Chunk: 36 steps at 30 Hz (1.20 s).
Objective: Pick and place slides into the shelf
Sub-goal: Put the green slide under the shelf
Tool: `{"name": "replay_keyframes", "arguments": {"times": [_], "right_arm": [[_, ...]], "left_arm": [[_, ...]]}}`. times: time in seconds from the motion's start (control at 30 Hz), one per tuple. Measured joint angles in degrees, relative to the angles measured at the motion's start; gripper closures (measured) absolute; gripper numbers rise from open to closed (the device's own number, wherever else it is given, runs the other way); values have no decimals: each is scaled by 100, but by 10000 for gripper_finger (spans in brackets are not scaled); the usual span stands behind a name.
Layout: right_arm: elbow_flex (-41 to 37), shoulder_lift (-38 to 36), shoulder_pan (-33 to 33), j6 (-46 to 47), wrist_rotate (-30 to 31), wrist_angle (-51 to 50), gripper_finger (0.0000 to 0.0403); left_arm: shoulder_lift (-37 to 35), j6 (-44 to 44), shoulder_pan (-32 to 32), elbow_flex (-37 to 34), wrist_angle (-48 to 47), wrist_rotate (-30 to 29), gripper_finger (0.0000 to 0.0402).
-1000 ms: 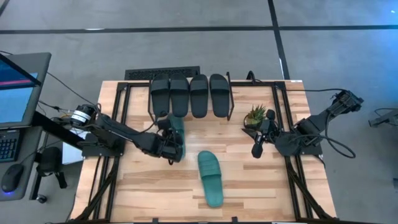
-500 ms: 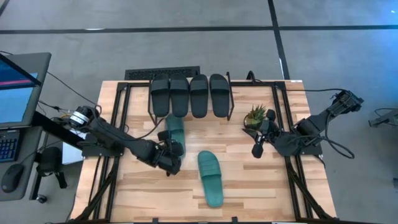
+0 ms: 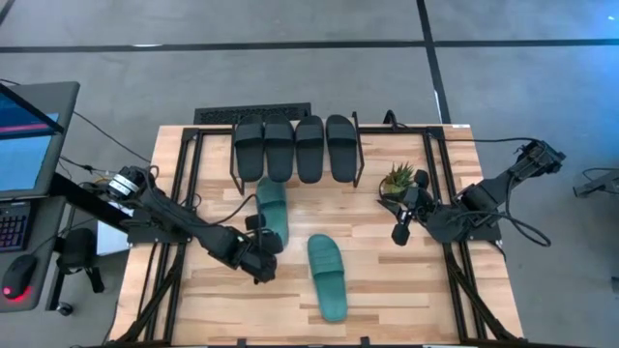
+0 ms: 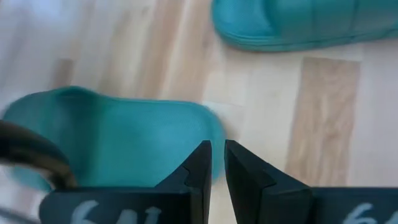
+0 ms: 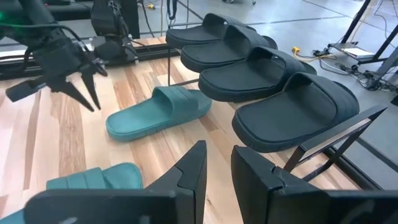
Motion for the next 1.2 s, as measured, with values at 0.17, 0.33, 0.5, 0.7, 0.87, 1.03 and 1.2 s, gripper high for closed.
{"name": "replay_keyframes", "arguments": {"times": [0.17, 0.33, 0.5, 0.7, 0.87, 1.03, 1.2], "right_arm": [[0, 0, 2, 20, 0, 0, 339], [0, 0, 2, 37, 0, 2, 339], [0, 4, 1, 41, 0, 8, 339], [2, 0, 2, 45, 2, 40, 339], [2, 0, 2, 44, 0, 37, 339], [2, 0, 0, 44, 1, 26, 339], [2, 0, 0, 44, 0, 24, 339]], "left_arm": [[2, 69, -4, -164, 296, 32, 367], [89, 186, 126, -171, 357, 152, 367], [280, 215, 188, -146, 475, 280, 367], [473, 249, 177, -151, 641, 381, 367], [481, 301, 177, -151, 571, 216, 367], [481, 461, 177, -153, 504, 228, 367], [481, 609, 193, -156, 472, 381, 367]]}}
